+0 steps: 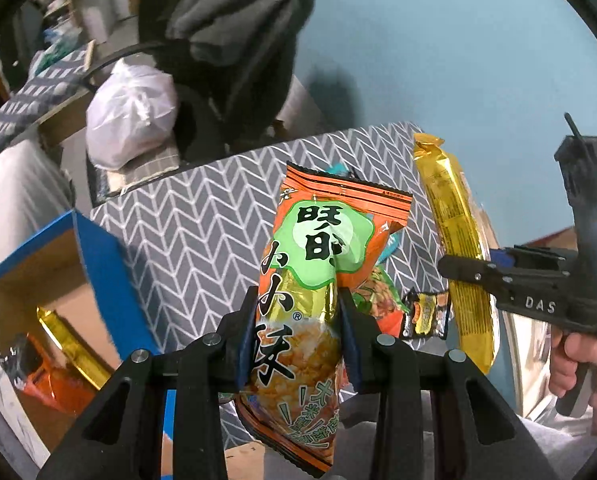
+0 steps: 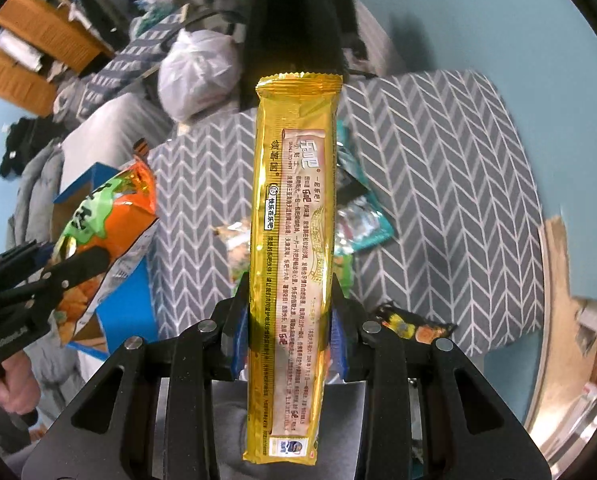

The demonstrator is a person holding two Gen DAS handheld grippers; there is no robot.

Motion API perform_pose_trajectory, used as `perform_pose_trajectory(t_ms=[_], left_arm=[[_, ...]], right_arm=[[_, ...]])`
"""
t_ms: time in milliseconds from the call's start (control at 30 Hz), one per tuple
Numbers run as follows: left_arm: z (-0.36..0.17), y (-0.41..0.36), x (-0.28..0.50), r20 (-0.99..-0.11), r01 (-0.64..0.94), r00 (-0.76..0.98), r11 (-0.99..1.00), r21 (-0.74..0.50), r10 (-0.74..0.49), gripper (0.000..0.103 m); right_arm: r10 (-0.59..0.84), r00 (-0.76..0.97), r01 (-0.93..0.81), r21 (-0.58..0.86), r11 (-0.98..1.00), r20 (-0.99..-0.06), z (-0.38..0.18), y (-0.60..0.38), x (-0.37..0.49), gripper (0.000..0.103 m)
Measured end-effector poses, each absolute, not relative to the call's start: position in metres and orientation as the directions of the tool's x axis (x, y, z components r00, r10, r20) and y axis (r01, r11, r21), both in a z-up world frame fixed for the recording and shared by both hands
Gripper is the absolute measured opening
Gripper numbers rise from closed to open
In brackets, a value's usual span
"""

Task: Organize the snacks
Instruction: 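Lift both held snacks and carry them over the open box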

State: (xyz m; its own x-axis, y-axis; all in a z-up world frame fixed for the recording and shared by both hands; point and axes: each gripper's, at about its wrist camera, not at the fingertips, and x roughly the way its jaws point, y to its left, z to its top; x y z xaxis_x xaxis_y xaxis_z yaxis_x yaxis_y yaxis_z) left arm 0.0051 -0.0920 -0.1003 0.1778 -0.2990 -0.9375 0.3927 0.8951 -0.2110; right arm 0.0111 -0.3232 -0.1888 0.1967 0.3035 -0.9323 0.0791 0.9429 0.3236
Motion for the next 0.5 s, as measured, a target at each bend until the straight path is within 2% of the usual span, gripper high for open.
perform_pose_trajectory(t_ms=[500], left_arm=[[-0.082,-0.013,0.005,-0.922,0.208,0.272,0.952,-0.223,-0.275,0.037]], right_arm=[[0.36,0.16,-0.153,0.337,0.929,-0.919,-0.177,-0.242,0.045,0.032]])
